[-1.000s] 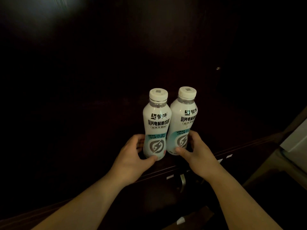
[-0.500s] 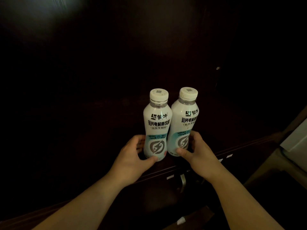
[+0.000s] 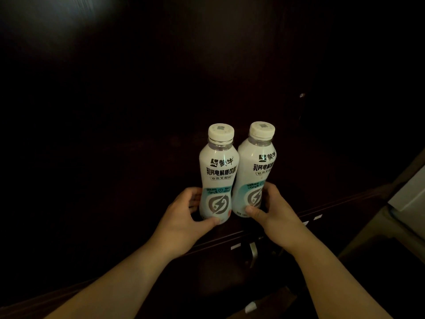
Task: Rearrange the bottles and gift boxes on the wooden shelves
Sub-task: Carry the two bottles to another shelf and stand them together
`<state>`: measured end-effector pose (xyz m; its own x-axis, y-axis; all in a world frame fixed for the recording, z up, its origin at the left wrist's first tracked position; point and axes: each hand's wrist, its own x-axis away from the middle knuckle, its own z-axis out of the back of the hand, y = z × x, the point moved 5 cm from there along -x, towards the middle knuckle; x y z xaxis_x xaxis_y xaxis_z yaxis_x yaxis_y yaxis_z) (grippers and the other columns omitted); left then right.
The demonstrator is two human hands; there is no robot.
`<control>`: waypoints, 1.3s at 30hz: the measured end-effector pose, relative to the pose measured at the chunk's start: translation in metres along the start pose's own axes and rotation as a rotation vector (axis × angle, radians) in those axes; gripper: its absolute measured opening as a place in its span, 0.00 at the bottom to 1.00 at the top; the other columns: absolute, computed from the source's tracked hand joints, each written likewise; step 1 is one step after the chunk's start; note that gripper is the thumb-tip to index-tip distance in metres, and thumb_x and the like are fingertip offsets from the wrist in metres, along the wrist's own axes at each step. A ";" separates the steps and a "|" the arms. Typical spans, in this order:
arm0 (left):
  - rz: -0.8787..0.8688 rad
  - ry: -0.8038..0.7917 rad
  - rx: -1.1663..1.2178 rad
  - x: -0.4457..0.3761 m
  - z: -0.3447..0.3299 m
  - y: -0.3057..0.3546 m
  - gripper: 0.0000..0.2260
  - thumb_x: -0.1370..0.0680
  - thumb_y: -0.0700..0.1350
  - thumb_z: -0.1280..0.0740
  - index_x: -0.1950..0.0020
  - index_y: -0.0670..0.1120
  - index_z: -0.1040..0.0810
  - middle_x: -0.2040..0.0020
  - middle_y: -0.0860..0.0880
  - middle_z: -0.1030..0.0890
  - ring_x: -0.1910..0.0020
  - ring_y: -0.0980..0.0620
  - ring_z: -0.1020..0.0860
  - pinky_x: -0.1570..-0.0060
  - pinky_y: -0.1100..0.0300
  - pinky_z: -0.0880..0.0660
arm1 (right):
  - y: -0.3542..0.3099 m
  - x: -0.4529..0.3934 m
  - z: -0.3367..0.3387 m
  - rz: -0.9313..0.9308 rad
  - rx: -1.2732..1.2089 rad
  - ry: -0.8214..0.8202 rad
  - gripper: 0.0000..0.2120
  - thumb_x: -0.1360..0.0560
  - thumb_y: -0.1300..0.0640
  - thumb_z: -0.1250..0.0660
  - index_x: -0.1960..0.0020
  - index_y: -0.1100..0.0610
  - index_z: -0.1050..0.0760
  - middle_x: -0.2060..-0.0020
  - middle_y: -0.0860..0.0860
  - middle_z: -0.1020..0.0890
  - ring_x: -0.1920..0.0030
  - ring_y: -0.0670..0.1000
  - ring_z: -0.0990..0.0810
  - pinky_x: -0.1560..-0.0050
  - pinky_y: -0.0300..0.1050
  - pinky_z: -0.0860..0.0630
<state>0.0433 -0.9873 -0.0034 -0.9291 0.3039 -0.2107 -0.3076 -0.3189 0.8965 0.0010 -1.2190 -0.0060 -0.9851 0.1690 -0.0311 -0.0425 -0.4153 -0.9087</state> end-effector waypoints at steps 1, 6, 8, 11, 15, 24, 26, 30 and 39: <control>0.002 0.001 0.000 0.000 0.000 -0.001 0.28 0.38 0.55 0.20 0.47 0.75 0.29 0.44 0.68 0.22 0.44 0.69 0.24 0.48 0.72 0.26 | 0.000 0.000 0.000 -0.002 -0.001 0.001 0.29 0.25 0.53 0.27 0.32 0.36 0.37 0.44 0.32 0.22 0.46 0.24 0.27 0.47 0.30 0.30; 0.003 0.016 -0.003 0.000 0.000 -0.002 0.28 0.37 0.51 0.18 0.47 0.72 0.28 0.44 0.64 0.21 0.44 0.69 0.24 0.49 0.73 0.27 | 0.001 0.001 0.000 -0.009 0.007 0.001 0.29 0.25 0.53 0.27 0.33 0.34 0.38 0.44 0.32 0.22 0.46 0.23 0.28 0.50 0.28 0.30; 0.010 0.016 -0.007 0.000 0.000 -0.002 0.28 0.37 0.51 0.18 0.46 0.71 0.28 0.44 0.64 0.21 0.44 0.69 0.25 0.49 0.72 0.27 | 0.001 0.001 0.000 -0.004 -0.004 0.004 0.29 0.25 0.52 0.27 0.31 0.35 0.37 0.42 0.33 0.22 0.45 0.25 0.27 0.48 0.30 0.30; 0.014 0.012 -0.014 0.000 -0.001 -0.002 0.28 0.38 0.54 0.19 0.44 0.68 0.29 0.41 0.61 0.22 0.43 0.69 0.25 0.45 0.68 0.26 | 0.001 0.002 -0.001 -0.006 -0.025 0.006 0.31 0.26 0.50 0.26 0.31 0.34 0.39 0.43 0.29 0.22 0.44 0.26 0.27 0.48 0.29 0.30; 0.011 0.011 -0.018 0.000 -0.001 -0.001 0.28 0.37 0.54 0.20 0.43 0.67 0.29 0.41 0.60 0.22 0.42 0.67 0.25 0.43 0.65 0.26 | -0.001 0.003 -0.001 -0.003 -0.020 0.010 0.31 0.26 0.50 0.25 0.35 0.31 0.40 0.46 0.25 0.23 0.46 0.22 0.28 0.52 0.27 0.29; 0.015 0.010 -0.016 0.000 -0.001 0.001 0.28 0.41 0.61 0.22 0.45 0.71 0.30 0.41 0.61 0.22 0.42 0.68 0.25 0.45 0.67 0.26 | 0.001 0.003 -0.001 0.002 -0.018 0.011 0.29 0.26 0.50 0.26 0.34 0.31 0.38 0.42 0.32 0.22 0.44 0.25 0.27 0.46 0.32 0.30; 0.022 0.015 -0.021 0.000 -0.002 0.000 0.30 0.42 0.62 0.22 0.43 0.69 0.30 0.39 0.61 0.24 0.41 0.66 0.25 0.44 0.65 0.25 | -0.001 0.004 -0.001 -0.002 -0.011 0.009 0.30 0.27 0.49 0.25 0.41 0.23 0.40 0.45 0.27 0.23 0.45 0.24 0.28 0.49 0.30 0.30; 0.019 0.021 -0.022 0.001 -0.002 0.001 0.32 0.44 0.65 0.22 0.45 0.76 0.33 0.37 0.64 0.28 0.41 0.66 0.26 0.48 0.69 0.26 | -0.002 0.004 -0.001 -0.007 -0.027 0.010 0.31 0.28 0.47 0.24 0.43 0.21 0.40 0.45 0.26 0.23 0.45 0.23 0.28 0.47 0.32 0.30; 0.007 0.039 -0.023 0.002 -0.001 0.002 0.35 0.42 0.64 0.22 0.38 0.66 0.31 0.36 0.60 0.27 0.39 0.63 0.26 0.41 0.62 0.25 | -0.007 0.010 -0.005 0.009 -0.066 0.052 0.33 0.36 0.38 0.22 0.41 0.21 0.40 0.43 0.27 0.22 0.43 0.29 0.24 0.45 0.35 0.26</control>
<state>0.0408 -0.9888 -0.0025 -0.9384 0.2667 -0.2198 -0.3053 -0.3413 0.8890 -0.0081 -1.2100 -0.0025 -0.9753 0.2126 -0.0597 -0.0207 -0.3573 -0.9338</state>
